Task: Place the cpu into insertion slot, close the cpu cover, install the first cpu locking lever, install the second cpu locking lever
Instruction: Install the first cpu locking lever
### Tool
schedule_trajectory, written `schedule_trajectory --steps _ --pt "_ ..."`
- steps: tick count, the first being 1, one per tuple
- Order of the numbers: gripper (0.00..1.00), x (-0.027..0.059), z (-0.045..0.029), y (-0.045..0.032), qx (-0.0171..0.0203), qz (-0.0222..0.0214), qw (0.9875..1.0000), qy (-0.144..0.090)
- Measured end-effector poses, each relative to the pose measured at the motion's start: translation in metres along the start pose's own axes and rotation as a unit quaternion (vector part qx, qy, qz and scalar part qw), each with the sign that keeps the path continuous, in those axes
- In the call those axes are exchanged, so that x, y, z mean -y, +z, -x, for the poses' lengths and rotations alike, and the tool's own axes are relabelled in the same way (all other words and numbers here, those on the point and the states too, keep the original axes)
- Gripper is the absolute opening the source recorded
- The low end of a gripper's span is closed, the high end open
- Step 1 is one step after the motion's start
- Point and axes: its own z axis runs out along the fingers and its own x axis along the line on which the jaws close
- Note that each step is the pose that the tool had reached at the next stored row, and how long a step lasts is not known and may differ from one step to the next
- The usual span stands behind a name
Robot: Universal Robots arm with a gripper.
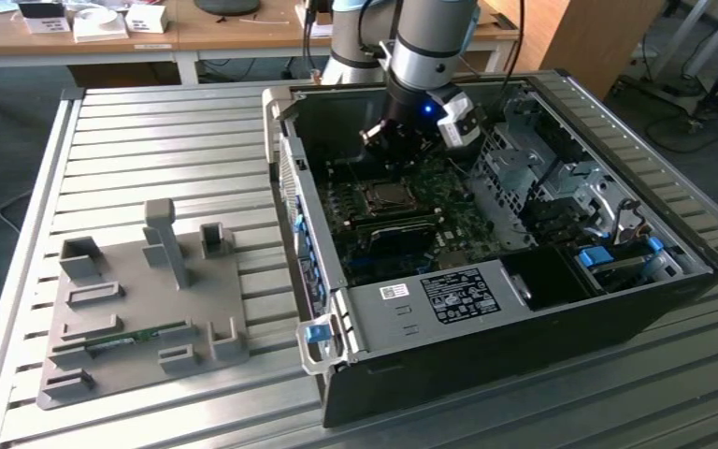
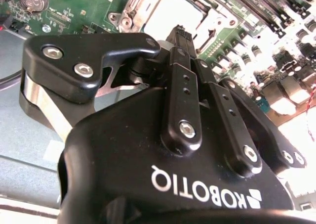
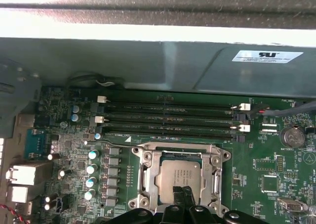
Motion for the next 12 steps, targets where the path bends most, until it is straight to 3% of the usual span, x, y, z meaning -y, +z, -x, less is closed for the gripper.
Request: schedule_trajectory --steps 12 --pt "0.11 -0.0002 0.0001 -0.0026 0.0000 0.0000 1.0000 0.000"
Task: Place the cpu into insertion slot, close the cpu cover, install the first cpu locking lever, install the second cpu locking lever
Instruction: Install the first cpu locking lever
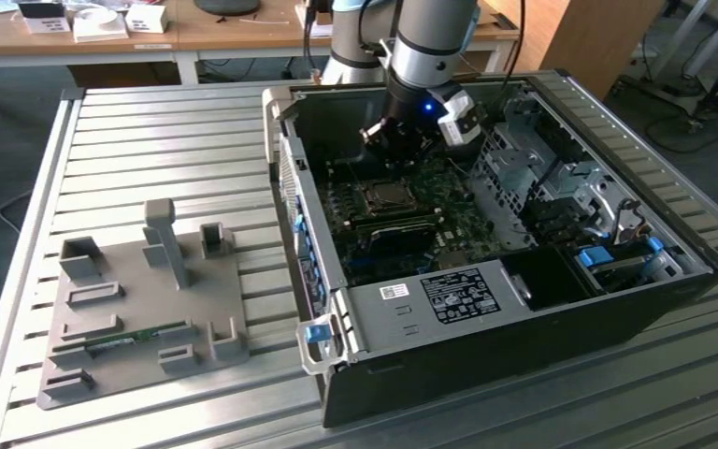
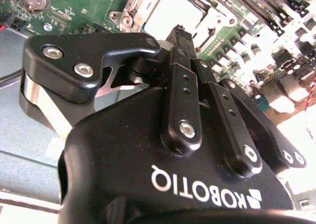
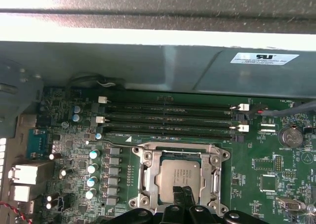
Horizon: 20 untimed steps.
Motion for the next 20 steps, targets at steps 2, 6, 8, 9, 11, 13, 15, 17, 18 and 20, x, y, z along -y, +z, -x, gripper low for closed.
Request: schedule_trajectory --steps 2,6,8,9,11,13,15,17,18,20 --pt "0.11 0.0000 -0.0008 0.0000 0.0001 0.0001 1.0000 0.000" --pt "0.11 -0.0003 -0.0073 0.0000 0.0028 0.0001 1.0000 0.000" --pt "0.11 -0.0005 -0.0105 0.0000 0.0042 0.0001 1.0000 0.000" --pt "0.11 -0.0005 -0.0119 0.0000 0.0049 0.0001 1.0000 0.000" --pt "0.11 -0.0007 -0.0144 0.0000 0.0066 0.0001 1.0000 -0.001" --pt "0.11 -0.0008 -0.0164 0.0000 0.0081 0.0000 1.0000 -0.001" --pt "0.11 -0.0008 -0.0169 0.0000 0.0083 0.0000 1.0000 -0.001" --pt "0.11 -0.0007 -0.0169 -0.0002 0.0084 0.0000 1.0000 -0.001" --pt "0.11 -0.0007 -0.0170 -0.0008 0.0083 -0.0002 1.0000 -0.001" --pt "0.11 -0.0009 -0.0169 -0.0026 0.0084 0.0000 1.0000 -0.001"
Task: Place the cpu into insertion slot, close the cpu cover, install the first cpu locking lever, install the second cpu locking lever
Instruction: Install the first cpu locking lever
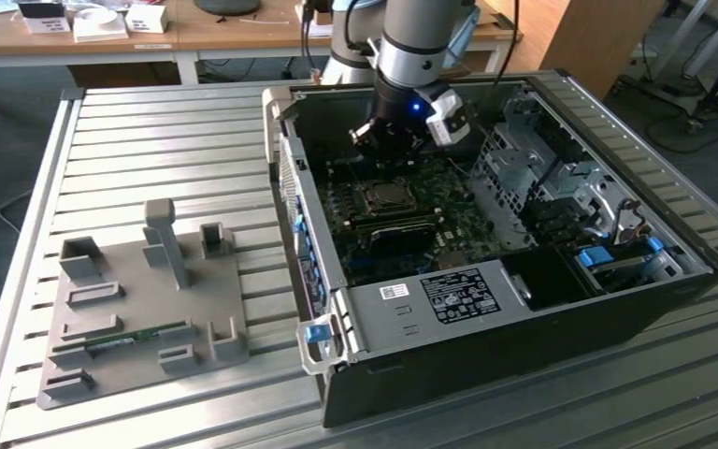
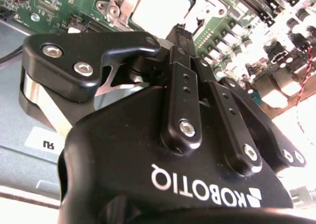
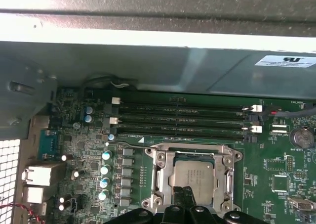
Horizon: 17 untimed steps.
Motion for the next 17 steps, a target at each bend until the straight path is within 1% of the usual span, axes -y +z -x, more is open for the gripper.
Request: schedule_trajectory --steps 9,15,17 --pt "0.11 -0.0008 0.0003 -0.0102 -0.0001 -0.0001 1.0000 0.000" --pt "0.11 -0.0008 0.0003 -0.0104 0.0000 0.0000 1.0000 0.000" --pt "0.11 -0.0009 -0.0010 -0.0105 0.0000 -0.0001 1.0000 0.000"
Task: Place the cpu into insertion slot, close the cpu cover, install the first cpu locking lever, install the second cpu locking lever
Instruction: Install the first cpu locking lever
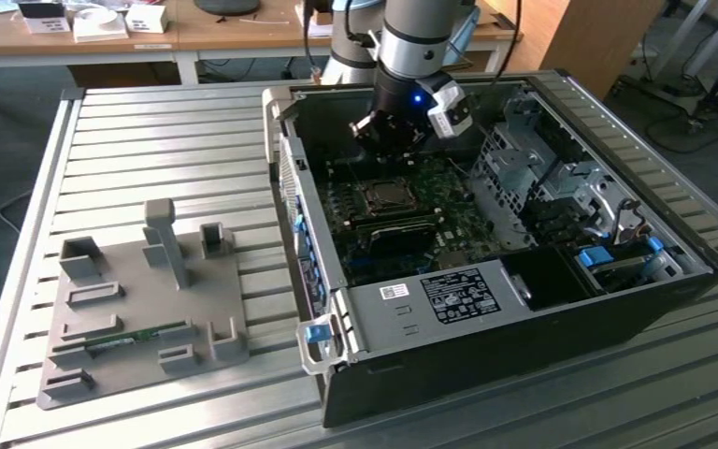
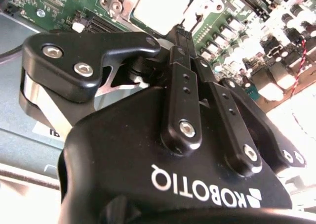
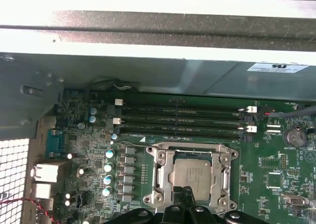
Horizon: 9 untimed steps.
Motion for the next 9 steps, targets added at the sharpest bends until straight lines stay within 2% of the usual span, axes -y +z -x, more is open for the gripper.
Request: schedule_trajectory --steps 9 --pt "0.11 -0.0010 -0.0207 -0.0004 0.0024 0.0000 1.0000 0.000"
